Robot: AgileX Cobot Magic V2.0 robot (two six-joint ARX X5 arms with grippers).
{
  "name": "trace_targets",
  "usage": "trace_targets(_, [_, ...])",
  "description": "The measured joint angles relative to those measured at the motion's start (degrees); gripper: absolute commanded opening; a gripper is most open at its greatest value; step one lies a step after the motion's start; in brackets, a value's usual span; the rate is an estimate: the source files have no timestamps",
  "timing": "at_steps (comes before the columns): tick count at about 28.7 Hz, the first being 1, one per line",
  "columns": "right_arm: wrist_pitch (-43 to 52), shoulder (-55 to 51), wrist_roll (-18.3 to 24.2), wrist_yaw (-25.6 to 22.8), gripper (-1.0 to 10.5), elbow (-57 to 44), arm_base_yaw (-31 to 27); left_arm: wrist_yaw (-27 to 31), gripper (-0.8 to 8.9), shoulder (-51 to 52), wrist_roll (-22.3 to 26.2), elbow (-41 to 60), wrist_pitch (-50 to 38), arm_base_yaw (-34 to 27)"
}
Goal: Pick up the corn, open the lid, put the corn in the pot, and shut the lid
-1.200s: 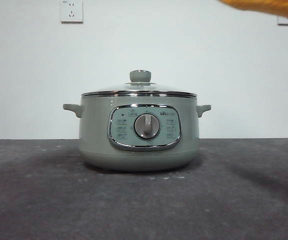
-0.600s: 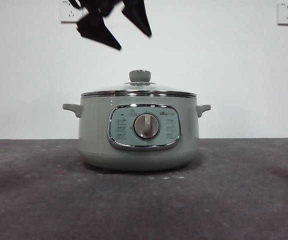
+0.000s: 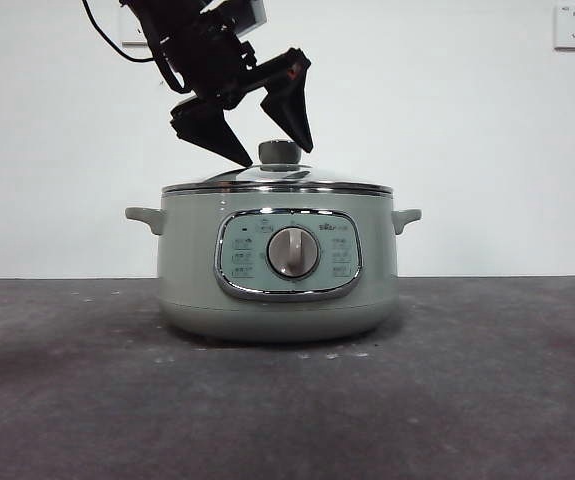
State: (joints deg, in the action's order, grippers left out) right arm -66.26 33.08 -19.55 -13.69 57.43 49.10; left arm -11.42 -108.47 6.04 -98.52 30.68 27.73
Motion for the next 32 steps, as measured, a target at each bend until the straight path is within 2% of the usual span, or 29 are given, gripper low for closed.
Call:
trace_targets(11, [0.0,0.0,0.0,-1.1,-0.2,0.0,0.0,0.0,6.16,-0.4,0.0,0.0,-1.9,0.4])
trace_targets(14, [0.0,0.0,0.0,-1.1,-0.2,0.0,0.0,-0.2,4.35,-0.4,0.0,0.0,-1.9,0.4])
trace_targets(19, [0.0,0.0,0.0,-1.2,-0.2,0.0,0.0,-0.2,4.09,-0.4,0.0,0.0,-1.4,0.5])
trace_targets(21, [0.0,0.0,0.0,-1.2,-0.2,0.0,0.0,-0.2,3.1,-0.4,0.0,0.0,-1.0,0.5])
trace_targets(24, [0.0,0.0,0.0,-1.1,-0.2,0.0,0.0,-0.2,2.37,-0.4,0.0,0.0,-1.0,0.5])
trace_targets(26, [0.0,0.0,0.0,-1.1,-0.2,0.0,0.0,-0.6,2.35,-0.4,0.0,0.0,-1.0,0.5])
trace_targets(30, [0.0,0.0,0.0,-1.2,-0.2,0.0,0.0,-0.6,0.0,-0.4,0.0,0.0,-1.0,0.6])
trace_targets(32, [0.0,0.0,0.0,-1.2,-0.2,0.0,0.0,-0.7,-0.08,-0.4,0.0,0.0,-1.0,0.6])
